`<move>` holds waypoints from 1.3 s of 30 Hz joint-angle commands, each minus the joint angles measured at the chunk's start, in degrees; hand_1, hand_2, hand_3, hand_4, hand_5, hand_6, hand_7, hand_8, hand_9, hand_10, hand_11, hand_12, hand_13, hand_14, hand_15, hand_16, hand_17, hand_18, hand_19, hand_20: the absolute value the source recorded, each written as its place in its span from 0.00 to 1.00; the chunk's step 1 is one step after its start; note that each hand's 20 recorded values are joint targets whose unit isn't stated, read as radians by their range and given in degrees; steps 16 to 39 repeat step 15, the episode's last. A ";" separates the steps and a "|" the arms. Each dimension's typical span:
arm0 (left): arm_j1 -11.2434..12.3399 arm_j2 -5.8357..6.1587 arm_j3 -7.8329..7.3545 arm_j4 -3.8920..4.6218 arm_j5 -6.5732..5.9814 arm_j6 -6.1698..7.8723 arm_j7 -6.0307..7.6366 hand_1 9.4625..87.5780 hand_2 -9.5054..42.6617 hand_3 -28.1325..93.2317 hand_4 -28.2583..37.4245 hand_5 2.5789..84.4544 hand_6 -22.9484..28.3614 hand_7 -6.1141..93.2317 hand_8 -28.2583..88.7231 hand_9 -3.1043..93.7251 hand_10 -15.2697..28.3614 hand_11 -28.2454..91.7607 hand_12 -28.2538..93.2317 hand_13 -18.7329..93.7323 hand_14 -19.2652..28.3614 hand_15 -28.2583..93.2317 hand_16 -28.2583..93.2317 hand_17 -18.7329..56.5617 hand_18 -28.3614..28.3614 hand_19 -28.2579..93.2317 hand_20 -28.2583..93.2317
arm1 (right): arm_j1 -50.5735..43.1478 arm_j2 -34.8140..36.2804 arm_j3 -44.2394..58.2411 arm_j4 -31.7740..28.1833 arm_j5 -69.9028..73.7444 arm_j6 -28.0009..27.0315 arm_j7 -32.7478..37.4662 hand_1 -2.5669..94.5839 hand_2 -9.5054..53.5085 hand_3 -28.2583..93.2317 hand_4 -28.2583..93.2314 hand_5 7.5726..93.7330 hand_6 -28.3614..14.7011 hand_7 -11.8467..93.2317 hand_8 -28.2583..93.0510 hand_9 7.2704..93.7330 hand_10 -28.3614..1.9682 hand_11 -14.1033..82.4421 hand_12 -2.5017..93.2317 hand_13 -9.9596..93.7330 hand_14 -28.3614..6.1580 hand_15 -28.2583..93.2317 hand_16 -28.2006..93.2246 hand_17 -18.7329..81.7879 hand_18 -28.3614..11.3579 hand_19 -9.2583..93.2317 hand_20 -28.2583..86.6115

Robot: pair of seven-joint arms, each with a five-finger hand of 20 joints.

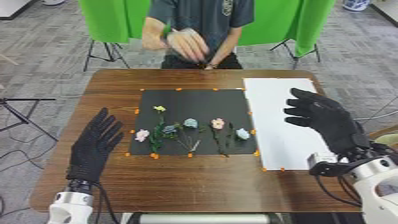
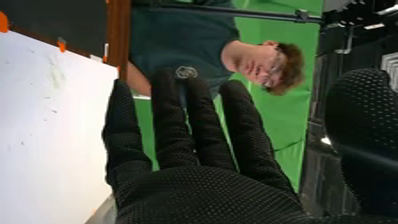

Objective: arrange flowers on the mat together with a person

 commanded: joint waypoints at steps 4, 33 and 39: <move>0.35 -0.70 0.26 0.30 -0.03 -0.35 -0.87 0.21 0.16 0.80 0.02 0.28 0.48 0.25 0.15 0.23 0.58 0.38 0.36 0.33 0.64 0.35 0.28 0.08 0.84 0.53 0.32 | -0.58 -0.79 -0.26 -0.23 -1.88 -0.89 1.15 0.20 0.18 0.92 0.04 0.34 0.51 0.23 0.17 0.35 0.44 0.26 0.27 0.41 0.42 0.41 0.46 0.25 0.15 0.53 0.48; 0.40 -0.78 0.17 0.34 -0.05 -0.87 -1.03 0.21 0.16 0.80 0.01 0.28 0.48 0.25 0.15 0.23 0.58 0.38 0.37 0.33 0.65 0.35 0.28 0.08 0.84 0.53 0.32 | -0.97 -1.40 -1.67 0.02 -2.39 -1.78 1.20 0.20 0.18 0.92 0.04 0.35 0.51 0.23 0.17 0.36 0.43 0.27 0.27 0.42 0.42 0.43 0.45 0.26 0.15 0.54 0.48; 0.40 -0.78 0.17 0.34 -0.05 -0.87 -1.03 0.21 0.16 0.80 0.01 0.28 0.48 0.25 0.15 0.23 0.58 0.38 0.37 0.33 0.65 0.35 0.28 0.08 0.84 0.53 0.32 | -0.97 -1.40 -1.67 0.02 -2.39 -1.78 1.20 0.20 0.18 0.92 0.04 0.35 0.51 0.23 0.17 0.36 0.43 0.27 0.27 0.42 0.42 0.43 0.45 0.26 0.15 0.54 0.48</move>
